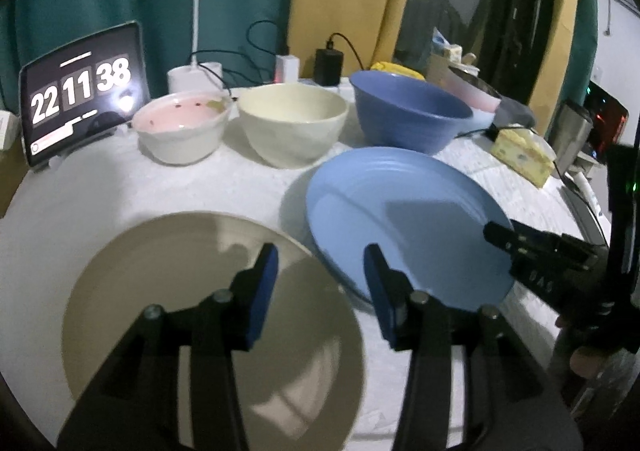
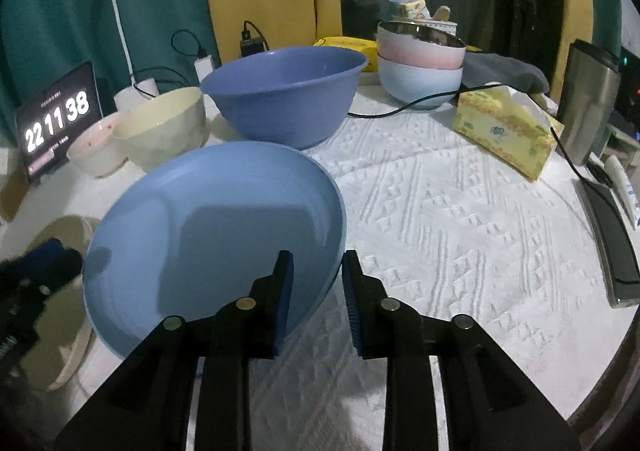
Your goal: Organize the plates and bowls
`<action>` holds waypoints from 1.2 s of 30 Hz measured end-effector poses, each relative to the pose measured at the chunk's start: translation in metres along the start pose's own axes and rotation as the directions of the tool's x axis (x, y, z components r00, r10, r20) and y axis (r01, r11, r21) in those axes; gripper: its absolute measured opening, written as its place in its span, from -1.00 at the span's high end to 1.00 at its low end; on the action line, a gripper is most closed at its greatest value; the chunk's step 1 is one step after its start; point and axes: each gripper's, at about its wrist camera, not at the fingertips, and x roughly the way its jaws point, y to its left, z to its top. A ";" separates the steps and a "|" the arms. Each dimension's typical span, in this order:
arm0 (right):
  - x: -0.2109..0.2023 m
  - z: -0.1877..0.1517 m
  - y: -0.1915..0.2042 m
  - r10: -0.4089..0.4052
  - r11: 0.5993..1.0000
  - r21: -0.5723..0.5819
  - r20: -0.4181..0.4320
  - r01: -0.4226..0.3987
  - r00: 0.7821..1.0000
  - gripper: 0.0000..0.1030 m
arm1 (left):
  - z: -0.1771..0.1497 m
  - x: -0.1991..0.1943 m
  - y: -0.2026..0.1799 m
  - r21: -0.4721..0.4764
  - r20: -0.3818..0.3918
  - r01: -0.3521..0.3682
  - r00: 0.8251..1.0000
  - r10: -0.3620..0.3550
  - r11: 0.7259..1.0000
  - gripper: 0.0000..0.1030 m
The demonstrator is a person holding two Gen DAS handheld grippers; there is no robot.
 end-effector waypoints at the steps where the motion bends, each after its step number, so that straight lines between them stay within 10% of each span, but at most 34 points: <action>1: 0.001 -0.001 0.002 -0.006 1.000 -0.014 0.003 0.006 1.000 0.34 | 0.000 -0.001 0.002 -0.004 0.002 -0.004 1.000 0.004 1.000 0.10; 36: -0.073 -0.012 0.079 0.048 0.993 -0.110 0.098 -0.037 0.994 0.32 | -0.034 -0.078 0.087 -0.119 0.124 -0.087 0.987 0.102 0.989 0.08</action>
